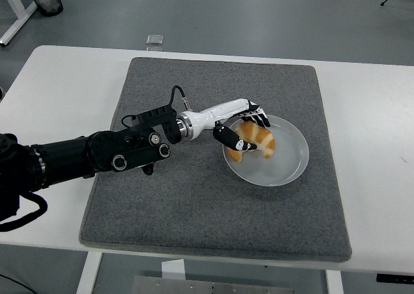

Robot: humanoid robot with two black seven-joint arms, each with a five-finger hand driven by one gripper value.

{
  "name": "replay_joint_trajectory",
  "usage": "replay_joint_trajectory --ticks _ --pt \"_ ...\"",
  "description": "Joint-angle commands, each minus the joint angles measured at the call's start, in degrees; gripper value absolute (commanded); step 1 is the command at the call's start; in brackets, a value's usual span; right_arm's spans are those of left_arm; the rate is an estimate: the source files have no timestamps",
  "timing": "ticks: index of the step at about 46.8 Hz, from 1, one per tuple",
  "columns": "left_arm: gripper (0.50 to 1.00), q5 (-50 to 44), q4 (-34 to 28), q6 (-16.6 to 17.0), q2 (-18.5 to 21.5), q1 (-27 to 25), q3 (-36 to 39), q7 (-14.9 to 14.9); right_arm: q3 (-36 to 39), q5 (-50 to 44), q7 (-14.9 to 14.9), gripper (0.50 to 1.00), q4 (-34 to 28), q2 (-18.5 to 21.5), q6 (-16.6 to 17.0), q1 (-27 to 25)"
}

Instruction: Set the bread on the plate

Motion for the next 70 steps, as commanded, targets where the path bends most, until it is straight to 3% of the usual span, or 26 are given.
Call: replay_joint_trajectory --ticks 1,5,11,24,38,53,70 --pt "0.857 -0.5 -0.1 -0.1 -0.4 0.6 -0.4 0.0 0.0 0.0 0.0 0.952 0.0 0.0 0.0 0.0" --pt "0.889 -0.7 -0.1 -0.1 -0.6 0.9 -0.9 0.0 0.0 0.0 0.0 0.952 0.0 0.0 0.0 0.0" --pt "0.99 -0.9 -0.2 -0.2 -0.6 0.8 -1.1 0.0 0.0 0.0 0.0 0.952 0.0 0.0 0.0 0.0" --pt "0.992 -1.2 -0.8 -0.2 -0.6 0.8 -1.3 0.0 0.0 0.0 0.0 0.952 0.0 0.0 0.0 0.0" --pt "0.992 -6.4 -0.9 -1.6 0.3 -0.7 -7.7 0.5 0.0 -0.1 0.0 0.952 0.0 0.0 -0.1 0.0" --pt "0.992 -26.4 1.3 -12.7 6.5 -5.4 -14.1 1.0 0.0 0.0 0.0 0.952 0.0 0.0 0.0 0.1" --pt "0.992 -37.8 14.0 -22.4 7.7 -8.4 -15.8 1.5 0.0 0.0 0.0 0.952 -0.1 0.0 -0.2 0.1"
